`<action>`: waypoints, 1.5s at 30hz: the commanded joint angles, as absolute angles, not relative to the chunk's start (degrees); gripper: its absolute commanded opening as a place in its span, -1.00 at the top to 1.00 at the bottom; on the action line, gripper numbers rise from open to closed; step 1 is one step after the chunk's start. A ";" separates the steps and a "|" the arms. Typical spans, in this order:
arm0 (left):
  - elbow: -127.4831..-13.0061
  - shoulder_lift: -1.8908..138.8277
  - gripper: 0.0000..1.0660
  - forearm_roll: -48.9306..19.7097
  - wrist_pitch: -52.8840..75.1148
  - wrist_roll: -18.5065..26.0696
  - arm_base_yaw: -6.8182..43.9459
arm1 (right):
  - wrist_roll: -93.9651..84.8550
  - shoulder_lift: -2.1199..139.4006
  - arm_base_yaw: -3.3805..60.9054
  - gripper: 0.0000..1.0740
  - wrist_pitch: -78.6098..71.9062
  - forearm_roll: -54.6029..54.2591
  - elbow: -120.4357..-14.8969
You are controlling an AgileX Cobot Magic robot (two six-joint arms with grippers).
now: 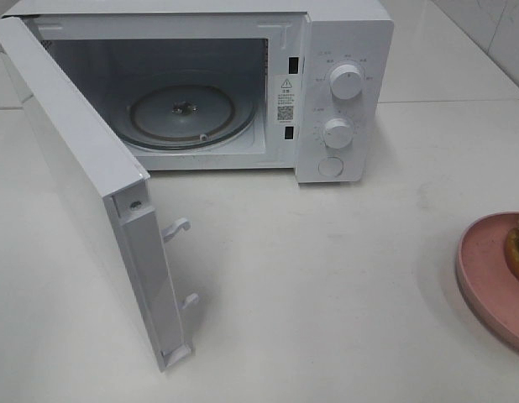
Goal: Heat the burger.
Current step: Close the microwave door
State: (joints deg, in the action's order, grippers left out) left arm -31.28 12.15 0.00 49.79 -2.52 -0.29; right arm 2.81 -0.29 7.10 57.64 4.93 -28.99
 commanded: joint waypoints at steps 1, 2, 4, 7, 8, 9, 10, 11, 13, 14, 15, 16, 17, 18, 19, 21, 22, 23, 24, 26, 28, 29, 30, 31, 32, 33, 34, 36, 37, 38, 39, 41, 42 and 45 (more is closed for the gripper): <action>-31.63 13.98 -0.47 0.00 46.41 -2.81 -0.29 | 2.18 -2.01 6.70 -0.40 56.95 4.87 -28.71; -31.63 15.81 -0.15 0.00 45.15 -2.81 -0.29 | 2.18 -2.01 6.70 -0.40 56.95 4.87 -28.71; -31.63 17.53 0.26 0.00 44.18 -2.81 -0.29 | 2.18 -2.01 6.70 -0.40 56.95 4.87 -28.71; -31.63 19.94 0.86 0.00 42.80 -2.81 -0.29 | 2.18 -2.01 6.70 -0.40 56.95 4.87 -28.71; -31.51 20.97 1.00 0.00 42.11 -2.75 -0.29 | 2.18 -2.01 6.70 -0.40 56.95 4.87 -28.71; -31.51 20.97 1.00 0.00 42.11 -2.75 -0.29 | 2.18 -2.01 6.70 -0.40 56.95 4.87 -28.71; -31.17 22.98 1.00 0.34 39.88 -2.29 -0.29 | 2.18 -2.01 6.70 -0.40 56.95 4.87 -28.71; -31.17 22.98 1.00 0.34 39.88 -2.29 -0.29 | 2.18 -2.01 6.70 -0.40 56.95 4.87 -28.71; -29.85 26.53 1.00 0.00 34.49 -0.97 -0.29 | 2.18 -2.01 6.70 -0.40 56.95 4.87 -28.71; -29.85 26.53 1.00 0.00 34.49 -0.97 -0.29 | 2.18 -2.01 6.70 -0.40 56.95 4.87 -28.71; -28.42 28.42 1.00 0.00 30.65 0.34 -0.29 | 2.18 -2.01 6.70 -0.40 56.95 4.87 -28.71; -28.42 28.42 1.00 0.00 30.65 0.34 -0.29 | 2.18 -2.01 6.70 -0.40 56.95 4.87 -28.71; -26.81 30.08 1.00 0.00 25.95 0.97 -0.29 | 2.18 -2.01 6.70 -0.40 56.95 4.87 -28.71; -26.07 30.65 1.00 0.00 23.95 1.38 -0.29 | 2.18 -2.01 6.70 -0.40 56.95 4.87 -28.71; -26.07 30.65 1.00 0.00 23.95 1.38 -0.29 | 2.18 -2.01 6.70 -0.40 56.95 4.87 -28.71; -24.24 31.86 1.00 0.00 19.14 1.60 -0.29 | 2.18 -2.01 6.70 -0.40 56.95 4.87 -28.71; -22.12 32.89 1.00 0.00 13.69 1.72 -0.29 | 2.18 -2.01 6.70 -0.40 56.95 4.87 -28.71; -20.05 33.92 1.00 0.00 7.79 1.72 -0.29 | 2.18 -2.01 6.70 -0.40 56.95 4.87 -28.71; -20.05 33.92 1.00 0.00 7.79 1.72 -0.29 | 2.18 -2.01 6.70 -0.40 56.95 4.87 -28.71; -16.73 35.92 1.00 0.00 0.00 1.72 -0.29 | 2.18 -2.01 6.70 -0.40 56.95 4.87 -28.71; -15.93 36.78 1.00 0.34 -2.35 1.72 -0.29 | 2.18 -2.01 6.70 -0.40 56.95 4.87 -28.71; -15.93 36.78 1.00 0.34 -2.35 1.72 -0.29 | 2.18 -2.01 6.70 -0.40 56.95 4.87 -28.71; -14.21 38.45 1.00 0.34 -7.91 1.72 -0.29 | 2.18 -2.01 6.70 -0.40 56.95 4.87 -28.71; -13.06 40.68 1.00 0.40 -13.06 1.72 -0.29 | 2.18 -2.01 6.70 -0.40 56.95 4.87 -28.71; -13.06 40.68 1.00 0.40 -13.06 1.72 -0.29 | 2.18 -2.01 6.70 -0.40 56.95 4.87 -28.71; -12.72 41.65 1.00 0.52 -15.01 1.72 -0.29 | 2.18 -2.01 6.70 -0.40 56.95 4.87 -28.71; -12.43 44.29 1.00 1.60 -18.96 1.72 -0.29 | 2.18 -2.01 6.70 -0.40 56.95 4.87 -28.71; -12.32 47.73 1.00 3.44 -22.92 1.72 -0.29 | 2.18 -2.01 6.70 -0.40 56.95 4.87 -28.71; -12.32 47.73 1.00 3.44 -22.92 1.72 -0.29 | 2.18 -2.01 6.70 -0.40 56.95 4.87 -28.71; -12.32 49.62 1.00 4.35 -24.75 1.66 -0.29 | 2.18 -2.01 6.70 -0.40 56.95 4.87 -28.71; -12.32 53.17 1.00 6.47 -27.85 1.03 -0.29 | 2.18 -2.01 6.70 -0.40 56.95 4.87 -28.71; -12.32 55.18 1.00 7.51 -29.51 0.46 -0.29 | 2.18 -2.01 6.70 -0.40 56.95 4.87 -28.71; -12.32 55.18 1.00 7.51 -29.51 0.46 -0.29 | 2.18 -2.01 6.70 -0.40 56.95 4.87 -28.71; -12.32 62.40 1.00 11.23 -35.81 -3.61 -0.29 | 2.18 -2.01 6.70 -0.40 56.95 4.87 -28.71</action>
